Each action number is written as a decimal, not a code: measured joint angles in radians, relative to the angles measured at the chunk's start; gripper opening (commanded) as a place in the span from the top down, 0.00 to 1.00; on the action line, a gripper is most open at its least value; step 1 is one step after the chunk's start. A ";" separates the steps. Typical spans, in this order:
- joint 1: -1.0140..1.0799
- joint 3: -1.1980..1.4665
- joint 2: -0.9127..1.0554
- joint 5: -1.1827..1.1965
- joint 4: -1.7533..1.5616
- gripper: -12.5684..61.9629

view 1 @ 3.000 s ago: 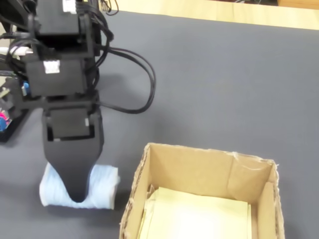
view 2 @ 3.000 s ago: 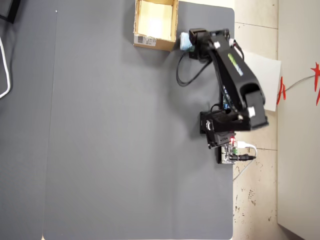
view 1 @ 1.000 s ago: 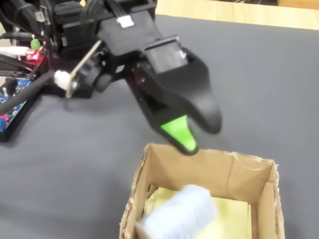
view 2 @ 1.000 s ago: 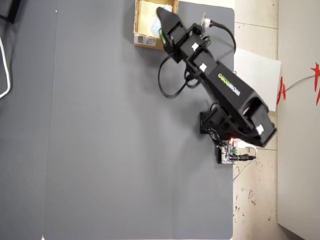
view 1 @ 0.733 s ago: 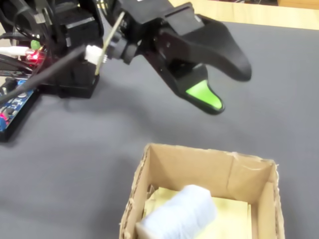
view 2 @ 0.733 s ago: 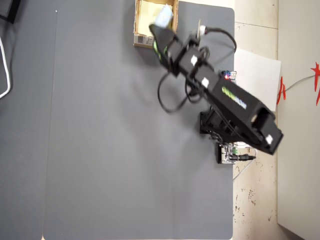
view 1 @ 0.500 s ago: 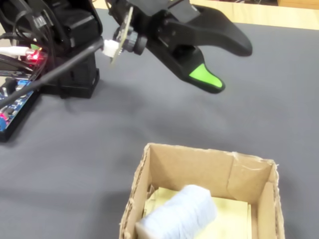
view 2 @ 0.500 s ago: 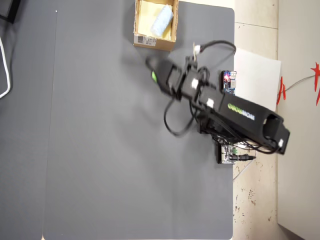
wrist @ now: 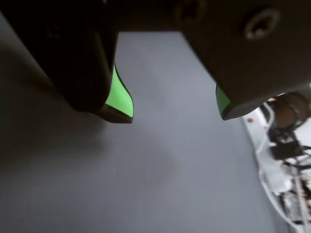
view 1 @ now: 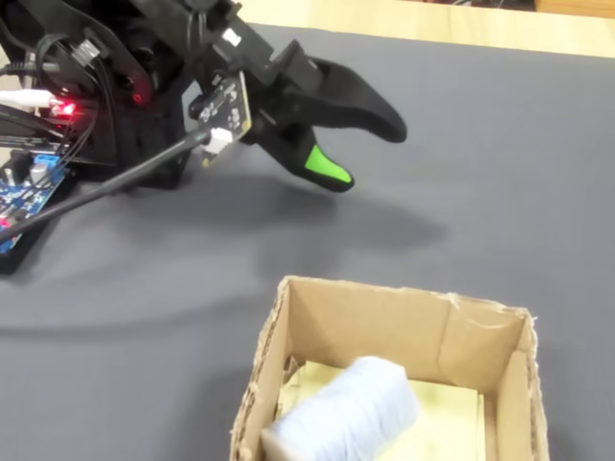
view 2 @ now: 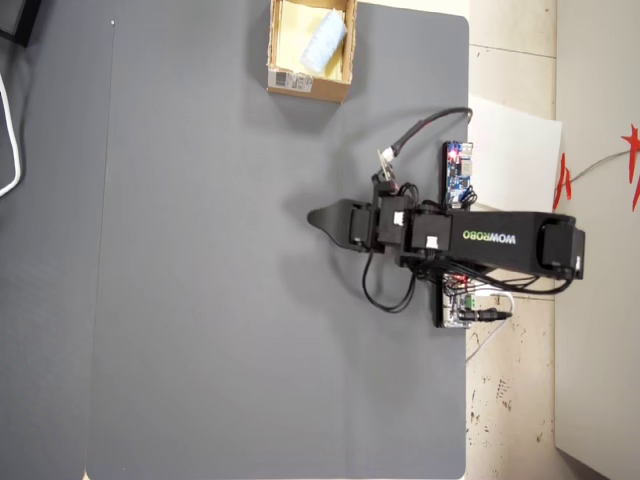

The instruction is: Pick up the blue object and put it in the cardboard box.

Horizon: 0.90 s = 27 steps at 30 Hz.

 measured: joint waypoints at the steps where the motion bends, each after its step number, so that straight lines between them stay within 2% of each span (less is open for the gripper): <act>1: -0.002 0.034 0.000 0.003 -0.028 0.38; 8: -0.029 0.057 0.000 0.071 -0.092 0.38; 27: -0.025 0.057 0.000 0.087 0.021 0.38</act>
